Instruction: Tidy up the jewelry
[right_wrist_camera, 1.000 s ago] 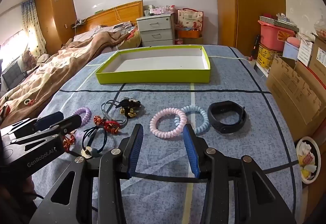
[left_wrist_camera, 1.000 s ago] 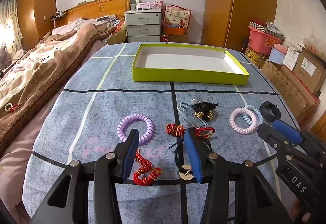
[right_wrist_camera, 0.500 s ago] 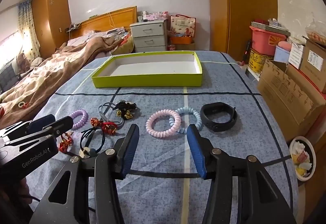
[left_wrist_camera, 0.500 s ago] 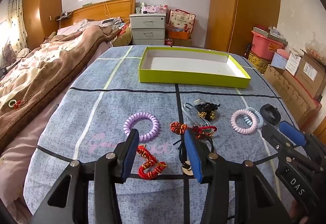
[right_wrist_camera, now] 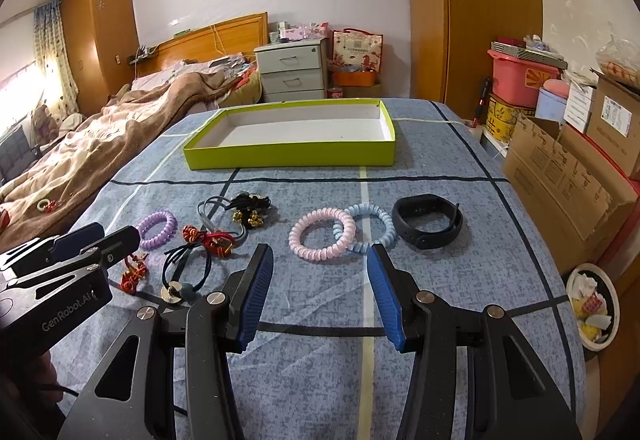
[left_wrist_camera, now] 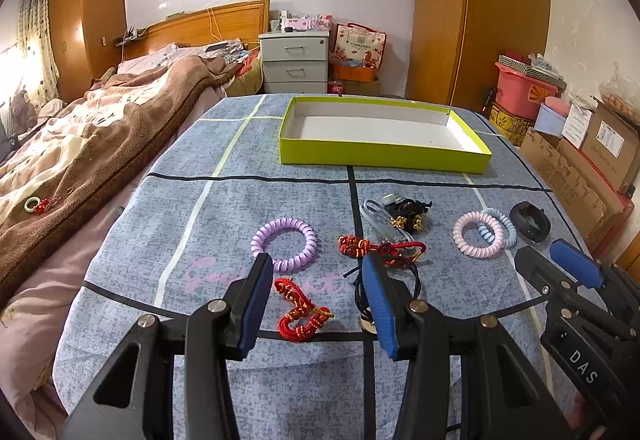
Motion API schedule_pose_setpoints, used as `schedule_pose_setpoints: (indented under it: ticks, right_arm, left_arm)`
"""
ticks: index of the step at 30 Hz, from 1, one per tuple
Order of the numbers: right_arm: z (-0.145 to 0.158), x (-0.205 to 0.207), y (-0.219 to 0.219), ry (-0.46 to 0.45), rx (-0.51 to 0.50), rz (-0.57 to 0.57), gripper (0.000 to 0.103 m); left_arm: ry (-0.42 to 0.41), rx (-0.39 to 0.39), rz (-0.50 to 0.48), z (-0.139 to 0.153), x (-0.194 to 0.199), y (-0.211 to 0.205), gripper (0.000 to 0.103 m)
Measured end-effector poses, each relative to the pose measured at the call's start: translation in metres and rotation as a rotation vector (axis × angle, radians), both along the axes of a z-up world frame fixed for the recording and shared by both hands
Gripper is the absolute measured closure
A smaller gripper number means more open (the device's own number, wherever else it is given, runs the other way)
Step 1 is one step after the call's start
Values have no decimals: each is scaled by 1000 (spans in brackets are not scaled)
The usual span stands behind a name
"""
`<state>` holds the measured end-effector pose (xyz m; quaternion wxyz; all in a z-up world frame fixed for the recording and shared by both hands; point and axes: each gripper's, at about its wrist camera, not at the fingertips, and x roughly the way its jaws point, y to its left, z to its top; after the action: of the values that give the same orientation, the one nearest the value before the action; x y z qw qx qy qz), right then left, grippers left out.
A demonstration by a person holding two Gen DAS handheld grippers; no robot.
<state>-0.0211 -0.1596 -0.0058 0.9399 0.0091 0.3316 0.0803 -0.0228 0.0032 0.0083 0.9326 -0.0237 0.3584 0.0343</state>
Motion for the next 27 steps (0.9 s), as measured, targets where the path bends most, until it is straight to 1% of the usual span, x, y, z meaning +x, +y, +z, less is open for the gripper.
schedule_pose_setpoints:
  ticks: [27]
  right_arm:
    - [-1,-2,-2,5,0,-2,53]
  left_arm:
    - [0,1,1,-1,-3,0,55]
